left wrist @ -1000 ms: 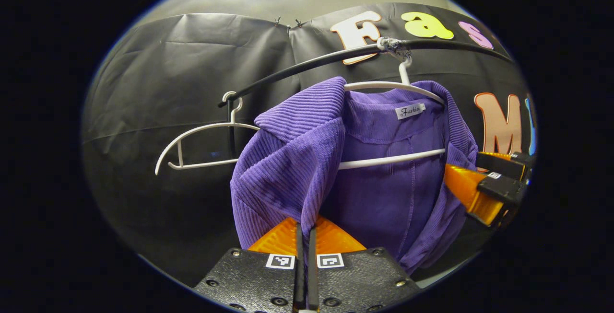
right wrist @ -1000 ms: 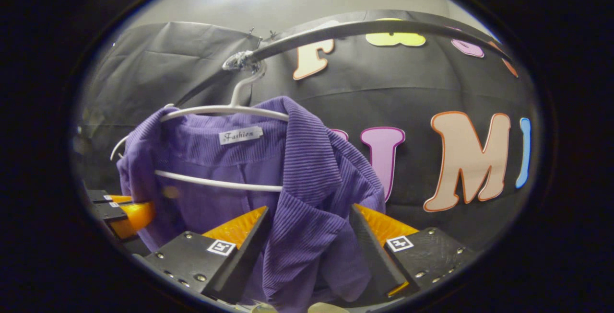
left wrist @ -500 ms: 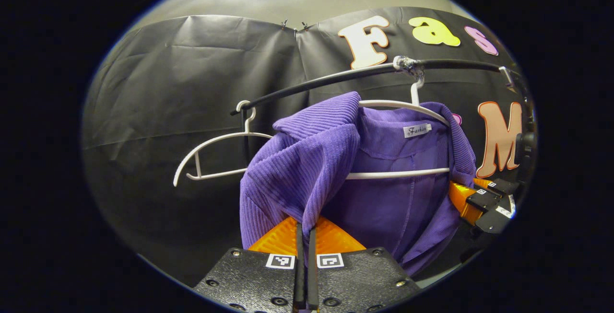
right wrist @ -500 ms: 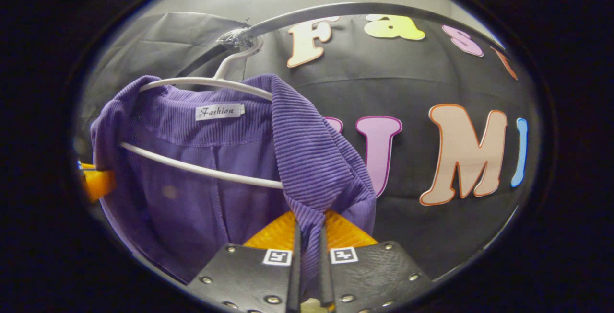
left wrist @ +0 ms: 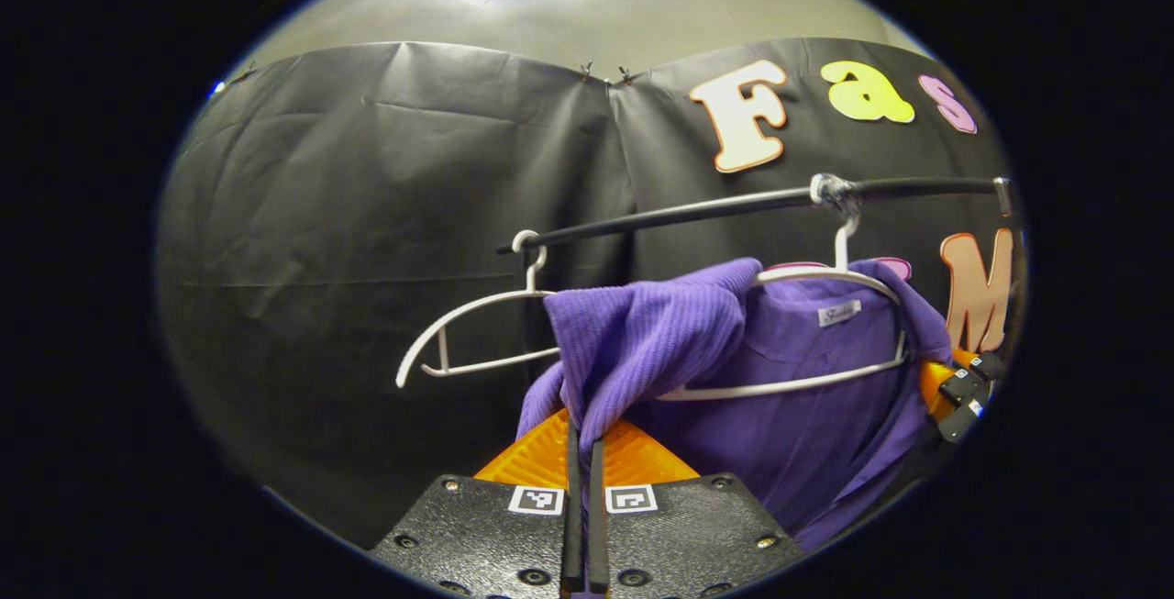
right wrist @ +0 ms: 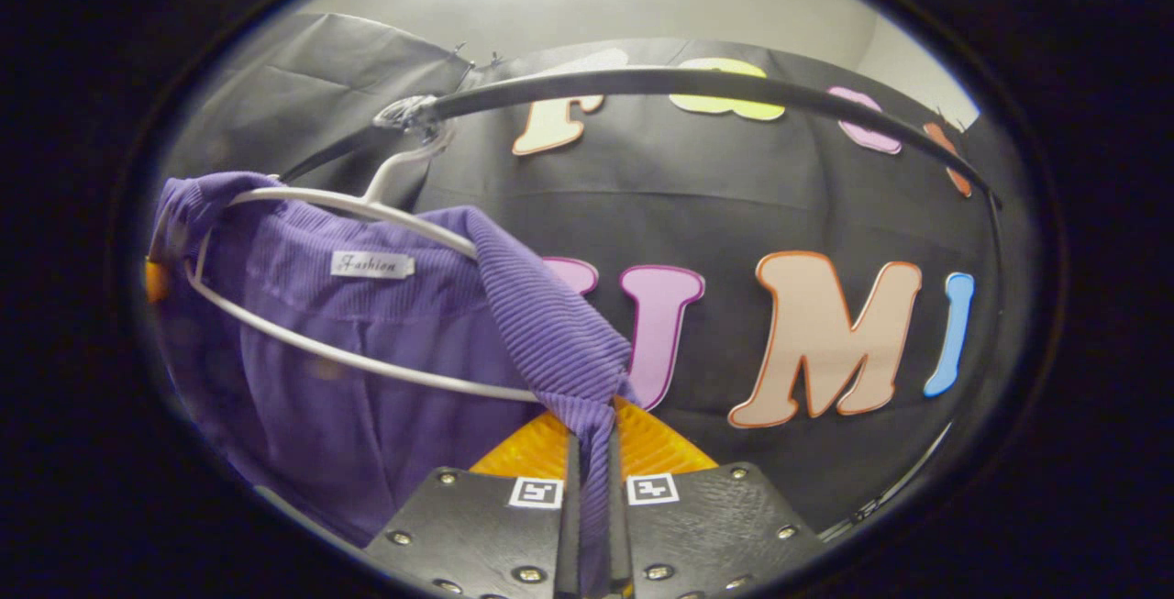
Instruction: Grasp the clothes on the hanger with both hands and then place them into the laundry hamper below.
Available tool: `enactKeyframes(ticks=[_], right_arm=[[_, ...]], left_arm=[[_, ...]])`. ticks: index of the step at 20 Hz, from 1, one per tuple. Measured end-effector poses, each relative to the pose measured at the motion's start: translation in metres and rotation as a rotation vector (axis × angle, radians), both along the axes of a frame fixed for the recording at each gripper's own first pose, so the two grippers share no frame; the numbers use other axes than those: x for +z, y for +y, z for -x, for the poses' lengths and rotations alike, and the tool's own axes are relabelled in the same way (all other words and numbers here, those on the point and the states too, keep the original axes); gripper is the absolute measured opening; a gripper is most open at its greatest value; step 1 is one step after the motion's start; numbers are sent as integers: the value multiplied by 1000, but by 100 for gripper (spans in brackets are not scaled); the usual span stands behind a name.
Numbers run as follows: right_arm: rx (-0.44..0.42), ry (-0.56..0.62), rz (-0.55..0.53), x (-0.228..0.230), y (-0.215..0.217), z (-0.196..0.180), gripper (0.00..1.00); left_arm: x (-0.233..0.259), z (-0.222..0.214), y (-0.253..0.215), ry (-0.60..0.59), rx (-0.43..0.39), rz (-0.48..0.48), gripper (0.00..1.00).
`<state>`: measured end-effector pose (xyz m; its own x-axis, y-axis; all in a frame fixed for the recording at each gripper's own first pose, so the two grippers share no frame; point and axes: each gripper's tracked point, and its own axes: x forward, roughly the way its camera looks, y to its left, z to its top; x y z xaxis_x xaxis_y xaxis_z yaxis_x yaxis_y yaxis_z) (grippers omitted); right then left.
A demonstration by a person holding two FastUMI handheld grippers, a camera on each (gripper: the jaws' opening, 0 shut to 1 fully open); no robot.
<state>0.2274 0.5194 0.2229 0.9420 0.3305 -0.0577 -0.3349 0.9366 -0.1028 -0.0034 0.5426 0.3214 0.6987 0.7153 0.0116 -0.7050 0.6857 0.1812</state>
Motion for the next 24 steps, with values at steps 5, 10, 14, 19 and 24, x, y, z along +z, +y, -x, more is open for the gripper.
enactKeyframes(ticks=[5,10,14,19,24], right_arm=[[-54,-75,0,25,-15,-26,11],[-70,-155,20,46,-15,-44,11],[-74,-188,15,55,-13,-60,11],[-74,-193,31,47,-9,-78,11],[-56,-181,48,33,-3,-93,11]], left_arm=[[37,4,9,-43,13,-56,2],[65,2,21,-74,17,-115,0],[72,-6,38,-83,6,-144,0],[48,-18,56,-21,-16,-165,2],[14,-26,71,31,-16,-136,0]])
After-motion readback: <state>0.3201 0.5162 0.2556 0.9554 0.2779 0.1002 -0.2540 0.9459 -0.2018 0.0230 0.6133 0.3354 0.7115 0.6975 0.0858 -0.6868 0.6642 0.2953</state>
